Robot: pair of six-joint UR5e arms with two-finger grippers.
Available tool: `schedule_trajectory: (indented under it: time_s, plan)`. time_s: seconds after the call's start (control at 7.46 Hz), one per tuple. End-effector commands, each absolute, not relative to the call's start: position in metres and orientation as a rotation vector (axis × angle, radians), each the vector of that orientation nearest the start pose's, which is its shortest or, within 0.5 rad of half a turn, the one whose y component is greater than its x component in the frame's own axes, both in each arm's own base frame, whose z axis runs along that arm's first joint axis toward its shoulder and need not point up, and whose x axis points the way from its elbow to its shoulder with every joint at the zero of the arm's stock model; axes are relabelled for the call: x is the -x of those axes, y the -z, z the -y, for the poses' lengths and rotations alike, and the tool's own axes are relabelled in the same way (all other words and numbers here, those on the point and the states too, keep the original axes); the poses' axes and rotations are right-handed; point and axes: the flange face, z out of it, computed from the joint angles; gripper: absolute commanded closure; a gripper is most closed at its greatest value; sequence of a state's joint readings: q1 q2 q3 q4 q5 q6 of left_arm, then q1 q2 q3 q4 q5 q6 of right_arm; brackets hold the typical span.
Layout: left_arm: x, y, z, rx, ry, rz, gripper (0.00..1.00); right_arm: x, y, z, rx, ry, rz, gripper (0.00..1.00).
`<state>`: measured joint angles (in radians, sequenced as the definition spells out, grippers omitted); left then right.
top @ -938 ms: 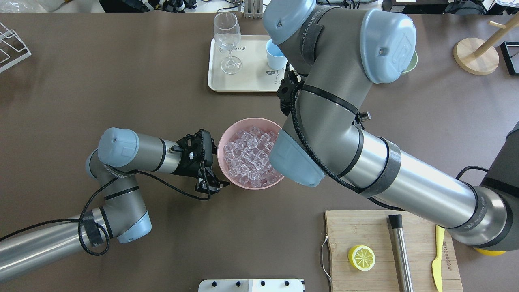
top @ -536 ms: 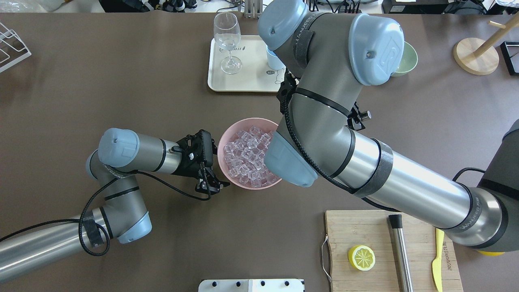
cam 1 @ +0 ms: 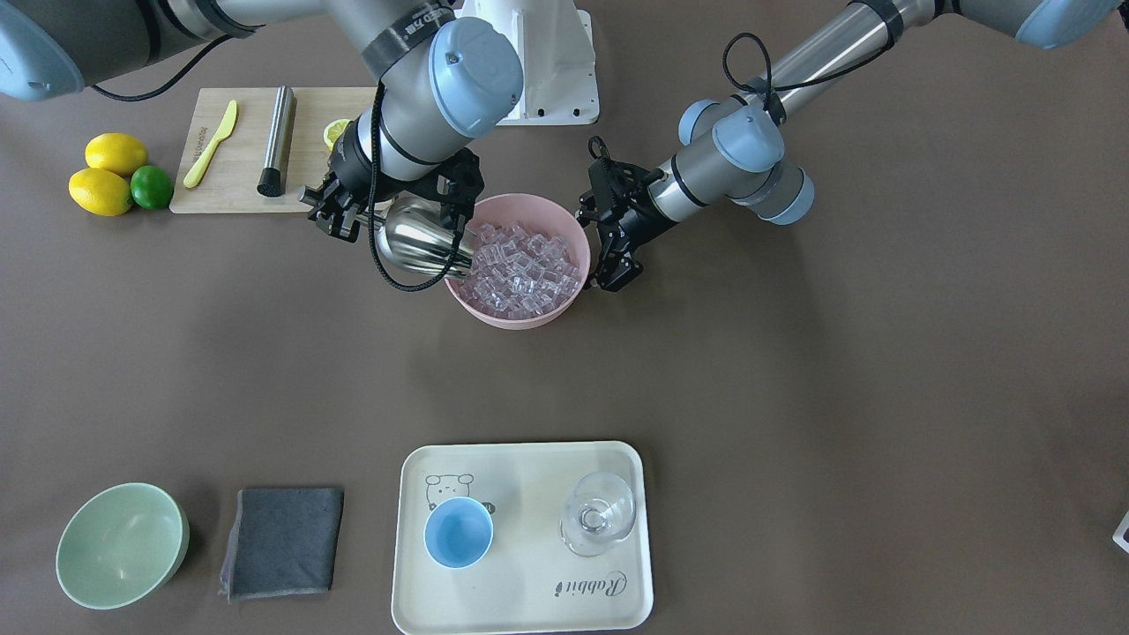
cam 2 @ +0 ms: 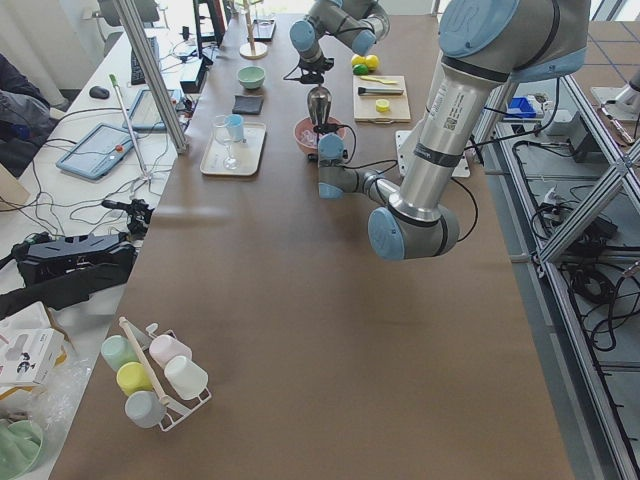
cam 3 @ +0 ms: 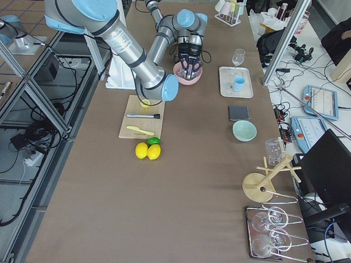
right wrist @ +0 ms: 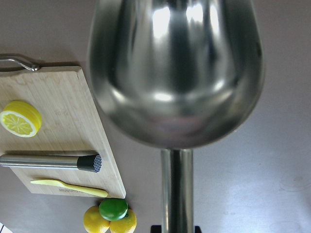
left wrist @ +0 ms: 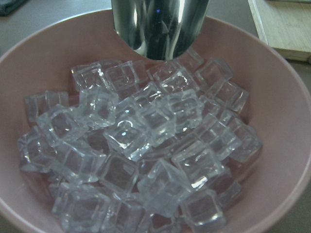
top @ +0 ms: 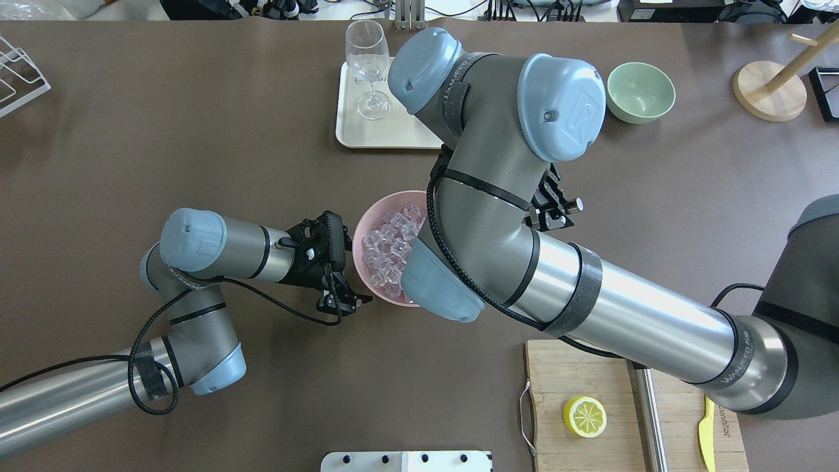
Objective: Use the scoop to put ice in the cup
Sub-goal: 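Dig the scoop into the ice with the right gripper while the left steadies the bowl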
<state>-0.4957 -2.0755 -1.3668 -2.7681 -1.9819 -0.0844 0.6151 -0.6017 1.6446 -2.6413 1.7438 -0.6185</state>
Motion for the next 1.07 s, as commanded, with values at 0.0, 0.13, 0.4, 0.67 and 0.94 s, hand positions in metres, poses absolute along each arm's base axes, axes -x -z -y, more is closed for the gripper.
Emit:
schedule_trajectory:
  time_s: [0.0,0.13,0.4,0.67,0.94]
  plan:
    - [-0.552,-0.326,0.405,-1.118,-1.090,-1.153,0.02,0.476,-0.165,0.462,0.078,1.569,0.181,1.00]
    - [-0.552,-0.326,0.405,-1.120,-1.089,-1.154,0.02,0.482,-0.165,0.462,0.057,1.567,0.183,1.00]
    - [-0.552,-0.326,0.405,-1.120,-1.089,-1.154,0.02,0.493,-0.169,0.464,0.032,1.546,0.189,1.00]
    - [-0.552,-0.326,0.405,-1.120,-1.089,-1.154,0.02,0.502,-0.171,0.464,0.003,1.518,0.199,1.00]
    - [-0.552,-0.325,0.405,-1.120,-1.092,-1.154,0.02,0.511,-0.170,0.462,-0.046,1.482,0.215,1.00]
